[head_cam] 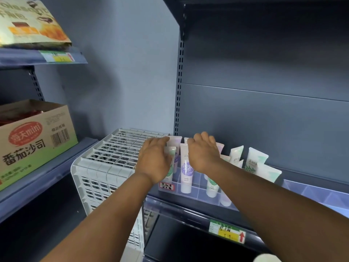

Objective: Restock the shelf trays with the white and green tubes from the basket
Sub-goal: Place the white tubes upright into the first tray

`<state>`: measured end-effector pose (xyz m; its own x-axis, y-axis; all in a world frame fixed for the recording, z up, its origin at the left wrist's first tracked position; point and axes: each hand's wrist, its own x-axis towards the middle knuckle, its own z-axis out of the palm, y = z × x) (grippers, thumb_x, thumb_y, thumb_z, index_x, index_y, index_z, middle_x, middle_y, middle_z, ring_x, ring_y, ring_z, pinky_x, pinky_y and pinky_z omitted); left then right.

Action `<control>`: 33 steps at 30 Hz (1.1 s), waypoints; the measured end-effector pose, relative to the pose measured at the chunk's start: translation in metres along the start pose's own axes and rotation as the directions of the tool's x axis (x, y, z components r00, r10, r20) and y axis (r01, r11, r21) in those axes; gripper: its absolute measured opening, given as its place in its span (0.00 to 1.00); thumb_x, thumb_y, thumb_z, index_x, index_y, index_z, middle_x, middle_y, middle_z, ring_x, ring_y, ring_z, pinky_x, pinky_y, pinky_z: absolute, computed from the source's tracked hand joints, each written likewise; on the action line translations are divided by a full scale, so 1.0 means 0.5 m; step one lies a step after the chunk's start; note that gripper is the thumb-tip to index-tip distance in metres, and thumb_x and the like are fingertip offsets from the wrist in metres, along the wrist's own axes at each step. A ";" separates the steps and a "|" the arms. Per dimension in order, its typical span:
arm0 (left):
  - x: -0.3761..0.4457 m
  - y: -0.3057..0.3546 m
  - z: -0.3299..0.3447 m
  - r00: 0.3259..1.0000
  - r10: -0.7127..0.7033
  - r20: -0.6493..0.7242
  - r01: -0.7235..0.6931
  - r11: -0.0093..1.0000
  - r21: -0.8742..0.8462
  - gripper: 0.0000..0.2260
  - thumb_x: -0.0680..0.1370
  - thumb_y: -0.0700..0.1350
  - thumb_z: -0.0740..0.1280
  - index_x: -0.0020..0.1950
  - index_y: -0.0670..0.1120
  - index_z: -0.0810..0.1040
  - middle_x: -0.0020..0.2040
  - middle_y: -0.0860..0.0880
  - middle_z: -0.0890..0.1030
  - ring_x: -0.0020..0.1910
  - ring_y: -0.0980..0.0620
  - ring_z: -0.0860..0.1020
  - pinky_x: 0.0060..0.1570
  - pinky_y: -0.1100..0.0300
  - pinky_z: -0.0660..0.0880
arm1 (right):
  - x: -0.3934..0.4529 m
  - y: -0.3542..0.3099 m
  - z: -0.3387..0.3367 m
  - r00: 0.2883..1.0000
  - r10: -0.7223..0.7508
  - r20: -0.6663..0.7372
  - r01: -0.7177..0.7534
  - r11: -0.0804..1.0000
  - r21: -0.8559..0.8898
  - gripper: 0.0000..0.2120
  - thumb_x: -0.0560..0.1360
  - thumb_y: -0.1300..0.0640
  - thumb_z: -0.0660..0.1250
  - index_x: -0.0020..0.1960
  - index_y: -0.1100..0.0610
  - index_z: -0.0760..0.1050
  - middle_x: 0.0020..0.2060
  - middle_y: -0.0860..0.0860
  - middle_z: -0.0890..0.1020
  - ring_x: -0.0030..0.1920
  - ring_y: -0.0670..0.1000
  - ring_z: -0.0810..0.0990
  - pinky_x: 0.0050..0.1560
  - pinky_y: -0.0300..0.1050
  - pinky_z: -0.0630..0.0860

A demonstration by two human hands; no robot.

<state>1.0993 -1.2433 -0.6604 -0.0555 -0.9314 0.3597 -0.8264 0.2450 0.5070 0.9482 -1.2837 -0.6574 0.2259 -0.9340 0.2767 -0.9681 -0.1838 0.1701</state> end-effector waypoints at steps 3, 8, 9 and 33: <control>-0.002 -0.001 0.002 1.000 -0.002 0.001 0.002 1.000 0.010 0.23 0.79 0.44 0.62 0.74 0.47 0.64 0.72 0.49 0.68 0.74 0.48 0.58 0.73 0.57 0.54 | -0.002 0.006 0.000 0.999 0.016 -0.052 -0.015 1.000 0.028 0.16 0.75 0.57 0.68 0.61 0.53 0.68 0.56 0.51 0.73 0.59 0.53 0.67 0.61 0.47 0.62; -0.011 0.011 -0.006 0.999 0.002 0.035 -0.004 0.998 0.064 0.23 0.80 0.45 0.61 0.75 0.48 0.62 0.74 0.50 0.66 0.76 0.48 0.56 0.75 0.55 0.52 | -0.033 0.013 -0.013 0.993 0.021 -0.112 -0.011 0.996 0.084 0.12 0.76 0.59 0.67 0.57 0.53 0.69 0.53 0.49 0.77 0.57 0.53 0.69 0.58 0.46 0.63; -0.015 0.016 -0.008 0.999 0.006 0.051 -0.010 0.997 0.083 0.23 0.80 0.45 0.60 0.76 0.48 0.61 0.74 0.50 0.66 0.76 0.48 0.55 0.75 0.54 0.51 | -0.044 0.014 -0.015 0.994 0.015 -0.111 -0.005 0.996 0.091 0.12 0.76 0.59 0.66 0.58 0.53 0.69 0.53 0.49 0.78 0.57 0.53 0.69 0.58 0.46 0.63; -0.163 0.147 -0.006 0.969 0.113 0.220 -0.160 0.965 0.209 0.29 0.81 0.48 0.59 0.79 0.47 0.51 0.79 0.48 0.54 0.78 0.49 0.50 0.76 0.55 0.49 | -0.306 0.081 -0.102 0.994 0.060 0.094 -0.083 0.959 0.272 0.26 0.79 0.50 0.60 0.75 0.54 0.59 0.73 0.50 0.65 0.72 0.53 0.62 0.74 0.46 0.55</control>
<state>1.0447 -1.1486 -0.6502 -0.2702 -0.9340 0.2338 -0.9054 0.3291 0.2683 0.8797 -1.1326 -0.6447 0.1564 -0.9679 0.1966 -0.9763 -0.1817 -0.1178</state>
